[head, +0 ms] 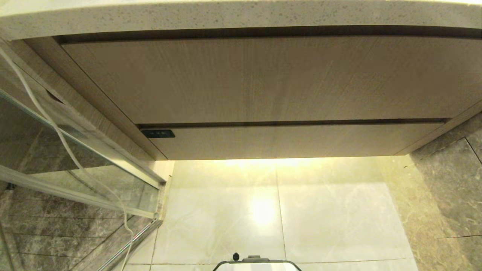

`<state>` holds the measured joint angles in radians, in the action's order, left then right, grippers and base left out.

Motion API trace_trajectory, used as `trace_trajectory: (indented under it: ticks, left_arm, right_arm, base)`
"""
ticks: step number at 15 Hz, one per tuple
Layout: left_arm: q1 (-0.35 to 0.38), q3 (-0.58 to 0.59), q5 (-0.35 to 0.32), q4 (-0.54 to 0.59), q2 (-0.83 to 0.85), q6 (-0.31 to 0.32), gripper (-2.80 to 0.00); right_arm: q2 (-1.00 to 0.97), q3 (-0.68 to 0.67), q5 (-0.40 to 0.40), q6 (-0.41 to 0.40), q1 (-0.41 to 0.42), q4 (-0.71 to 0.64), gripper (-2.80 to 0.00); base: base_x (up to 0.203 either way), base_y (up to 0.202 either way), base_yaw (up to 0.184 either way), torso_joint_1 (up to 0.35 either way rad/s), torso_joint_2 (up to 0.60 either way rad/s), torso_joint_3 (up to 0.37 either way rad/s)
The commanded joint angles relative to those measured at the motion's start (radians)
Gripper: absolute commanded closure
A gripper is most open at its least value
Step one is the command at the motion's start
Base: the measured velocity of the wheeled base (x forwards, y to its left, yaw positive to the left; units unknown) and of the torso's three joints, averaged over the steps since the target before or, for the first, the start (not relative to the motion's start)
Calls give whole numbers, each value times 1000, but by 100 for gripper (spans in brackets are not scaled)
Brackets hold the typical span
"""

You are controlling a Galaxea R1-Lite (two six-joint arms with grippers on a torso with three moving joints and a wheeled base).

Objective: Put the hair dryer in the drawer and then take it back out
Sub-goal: Pull open the drawer

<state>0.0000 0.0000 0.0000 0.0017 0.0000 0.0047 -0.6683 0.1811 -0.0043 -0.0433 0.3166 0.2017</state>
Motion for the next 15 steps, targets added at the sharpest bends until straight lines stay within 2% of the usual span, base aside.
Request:
trace_trajectory:
  ticks: [1, 3, 9, 12, 15]
  left_arm:
    - [0, 0, 0, 0, 0, 0, 0]
    - [0, 0, 0, 0, 0, 0, 0]
    - [0, 1, 0, 0, 0, 0, 0]
    - [0, 2, 0, 0, 0, 0, 0]
    - [0, 2, 0, 0, 0, 0, 0]
  right_arm:
    - [293, -123, -37, 0, -97, -21, 0]
    - [385, -170, -56, -7, -153, -58, 0]
    - [374, -182, -124, -29, -255, -55, 0]
    - [486, -183, -37, -25, -289, -99, 0]
    - [625, -183, -7, -28, -307, -117, 0]
  base:
    - [0, 0, 0, 0, 0, 0]
    - [0, 0, 0, 0, 0, 0]
    - [0, 0, 0, 0, 0, 0]
    - [0, 0, 0, 0, 0, 0]
    - [0, 0, 0, 0, 0, 0]
